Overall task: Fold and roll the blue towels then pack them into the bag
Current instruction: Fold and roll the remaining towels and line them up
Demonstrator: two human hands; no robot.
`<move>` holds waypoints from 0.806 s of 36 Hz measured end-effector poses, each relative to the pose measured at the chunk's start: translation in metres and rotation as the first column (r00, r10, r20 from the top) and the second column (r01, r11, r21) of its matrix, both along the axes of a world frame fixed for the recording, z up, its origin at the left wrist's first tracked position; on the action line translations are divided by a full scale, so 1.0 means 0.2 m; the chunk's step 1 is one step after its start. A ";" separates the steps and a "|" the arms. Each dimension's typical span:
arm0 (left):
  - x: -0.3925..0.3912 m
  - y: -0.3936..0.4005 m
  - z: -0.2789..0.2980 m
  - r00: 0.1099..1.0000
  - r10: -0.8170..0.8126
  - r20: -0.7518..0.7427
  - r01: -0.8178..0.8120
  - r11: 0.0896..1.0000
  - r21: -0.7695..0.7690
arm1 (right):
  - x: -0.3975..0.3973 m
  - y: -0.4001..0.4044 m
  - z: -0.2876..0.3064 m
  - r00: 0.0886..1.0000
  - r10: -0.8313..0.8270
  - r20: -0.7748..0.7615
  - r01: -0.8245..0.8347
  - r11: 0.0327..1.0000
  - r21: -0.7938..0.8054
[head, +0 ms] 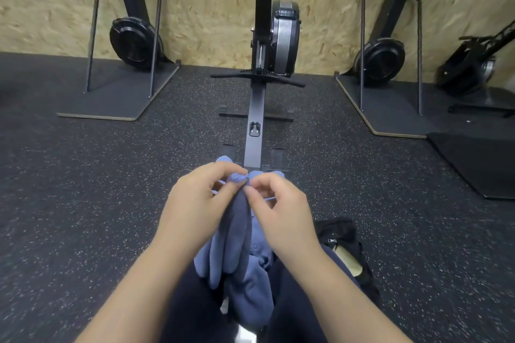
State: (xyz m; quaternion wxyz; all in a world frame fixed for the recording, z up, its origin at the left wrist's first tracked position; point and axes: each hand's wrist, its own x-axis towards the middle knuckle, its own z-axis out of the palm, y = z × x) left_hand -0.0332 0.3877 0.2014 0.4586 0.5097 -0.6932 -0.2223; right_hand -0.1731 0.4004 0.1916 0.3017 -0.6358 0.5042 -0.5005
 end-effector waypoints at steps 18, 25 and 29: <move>0.04 -0.05 -0.13 0.989 0.024 0.149 -0.051 0.982 0.182 | -0.12 -0.03 0.12 0.979 -0.191 -0.072 0.185 0.979 -0.084; 0.10 -0.10 -0.24 0.994 0.080 0.080 -0.100 0.955 0.279 | -0.19 -0.03 0.16 0.964 -0.264 -0.045 0.257 0.960 -0.113; -0.02 -0.04 -0.20 0.996 -0.074 0.040 0.062 0.967 0.248 | -0.21 -0.01 0.17 0.968 -0.247 -0.039 0.241 0.962 -0.129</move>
